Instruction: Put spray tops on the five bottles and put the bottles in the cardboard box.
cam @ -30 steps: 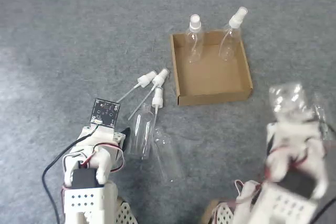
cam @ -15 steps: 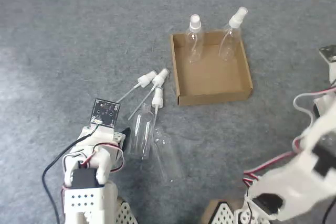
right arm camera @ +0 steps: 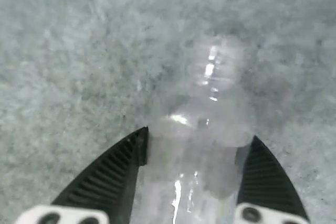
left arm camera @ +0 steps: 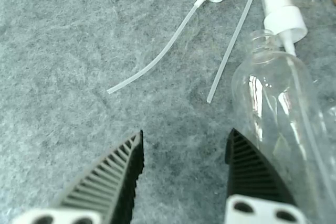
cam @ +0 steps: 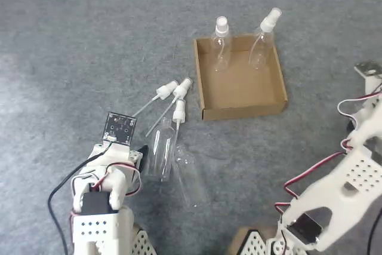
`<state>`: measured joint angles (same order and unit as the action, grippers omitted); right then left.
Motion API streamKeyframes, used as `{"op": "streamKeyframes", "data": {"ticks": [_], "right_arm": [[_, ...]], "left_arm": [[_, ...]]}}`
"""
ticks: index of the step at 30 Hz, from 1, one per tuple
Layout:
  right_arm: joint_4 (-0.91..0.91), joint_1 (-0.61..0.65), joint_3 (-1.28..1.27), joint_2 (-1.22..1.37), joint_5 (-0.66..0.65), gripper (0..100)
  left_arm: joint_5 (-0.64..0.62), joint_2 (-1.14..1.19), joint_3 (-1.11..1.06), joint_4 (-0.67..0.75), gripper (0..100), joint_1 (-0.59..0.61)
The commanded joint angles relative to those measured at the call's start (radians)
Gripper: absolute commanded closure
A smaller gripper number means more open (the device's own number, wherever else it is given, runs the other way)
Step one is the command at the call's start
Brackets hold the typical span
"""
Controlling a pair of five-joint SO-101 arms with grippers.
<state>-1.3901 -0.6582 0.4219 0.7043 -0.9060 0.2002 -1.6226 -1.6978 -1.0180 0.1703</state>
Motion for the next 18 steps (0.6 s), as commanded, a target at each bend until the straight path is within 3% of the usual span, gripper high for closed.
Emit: {"op": "streamKeyframes", "data": {"ticks": [1, 3, 12, 18], "right_arm": [[-0.001, 0.012, 0.051, -0.002, -0.008, 92.5], [-0.047, 0.013, 0.049, -0.002, -0.006, 99.8], [-0.145, -0.004, 0.008, -0.068, 0.043, 99.2], [0.012, 0.024, -0.356, -0.369, 0.084, 99.2]], "left_arm": [[0.008, -0.012, 0.007, -0.005, 76, 0.002], [0.008, -0.012, 0.007, -0.005, 76, 0.002], [0.008, -0.012, 0.007, -0.005, 76, 0.0], [0.008, -0.012, 0.007, -0.005, 76, 0.0]]}}
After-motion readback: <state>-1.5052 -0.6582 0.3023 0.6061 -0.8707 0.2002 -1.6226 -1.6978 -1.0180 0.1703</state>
